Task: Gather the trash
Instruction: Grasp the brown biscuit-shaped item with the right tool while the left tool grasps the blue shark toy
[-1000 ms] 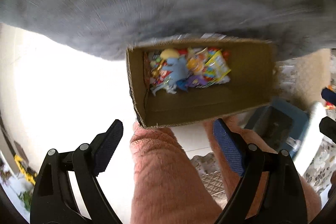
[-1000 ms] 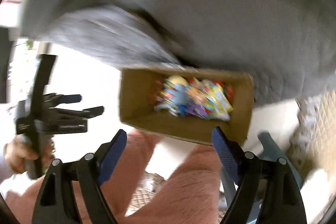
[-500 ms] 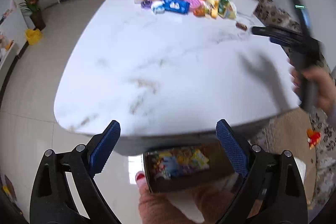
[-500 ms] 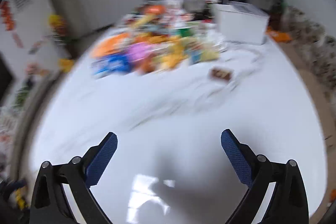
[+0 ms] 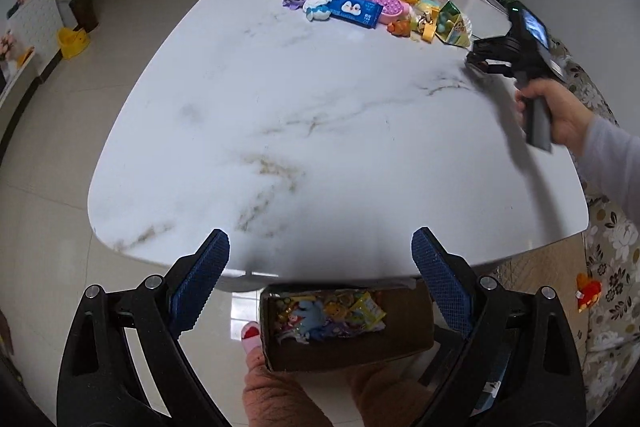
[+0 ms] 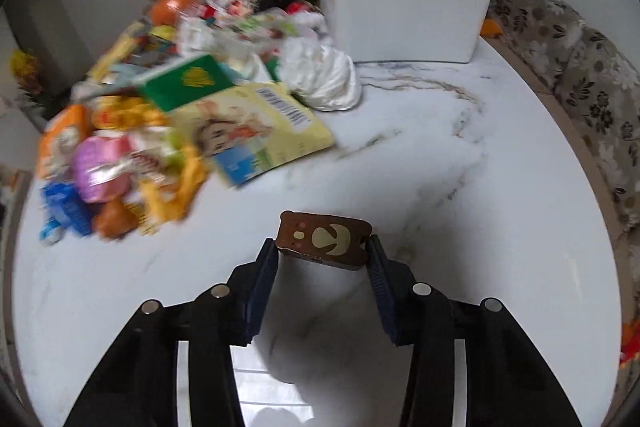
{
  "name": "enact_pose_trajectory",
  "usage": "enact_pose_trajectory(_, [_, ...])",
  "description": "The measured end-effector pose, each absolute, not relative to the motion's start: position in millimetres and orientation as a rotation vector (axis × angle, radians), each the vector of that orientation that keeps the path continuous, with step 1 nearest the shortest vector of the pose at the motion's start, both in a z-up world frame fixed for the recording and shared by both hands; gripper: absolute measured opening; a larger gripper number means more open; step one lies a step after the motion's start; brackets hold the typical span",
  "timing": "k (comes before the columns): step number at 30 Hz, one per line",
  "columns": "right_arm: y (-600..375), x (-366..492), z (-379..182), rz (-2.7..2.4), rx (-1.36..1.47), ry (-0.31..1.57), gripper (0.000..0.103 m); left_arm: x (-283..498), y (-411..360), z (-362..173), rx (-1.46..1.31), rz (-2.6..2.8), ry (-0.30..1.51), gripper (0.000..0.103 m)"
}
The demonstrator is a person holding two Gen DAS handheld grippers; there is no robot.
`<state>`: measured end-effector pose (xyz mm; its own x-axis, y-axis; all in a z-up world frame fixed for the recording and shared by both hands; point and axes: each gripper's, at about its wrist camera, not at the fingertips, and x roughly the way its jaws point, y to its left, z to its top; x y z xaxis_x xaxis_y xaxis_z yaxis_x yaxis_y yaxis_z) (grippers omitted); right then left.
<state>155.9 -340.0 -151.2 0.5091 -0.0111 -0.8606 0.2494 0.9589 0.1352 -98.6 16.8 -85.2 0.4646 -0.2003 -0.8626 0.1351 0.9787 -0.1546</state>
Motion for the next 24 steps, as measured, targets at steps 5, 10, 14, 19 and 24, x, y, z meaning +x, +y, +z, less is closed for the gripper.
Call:
enact_pose_trajectory(5, [-329,74,-123,-0.013,0.342,0.969,0.045,-52,20,-81,-0.059,-0.222,1.033,0.090])
enact_pose_trajectory(10, [-310,-12,-104,0.053,0.386,0.946,0.045,63,14,-95,-0.021,-0.203,0.989,0.090])
enact_pose_trajectory(14, [-302,-53,-89,0.050,0.468,0.910,0.045,145,2,-111,-0.075,-0.186,0.973,0.090])
enact_pose_trajectory(19, [-305,-75,-72,0.043,0.530,0.863,0.045,215,-7,-132,-0.111,-0.133,1.008,0.085])
enact_pose_trajectory(24, [-300,-80,-66,0.040,0.508,0.862,0.045,243,-14,-142,-0.089,-0.129,1.041,0.054])
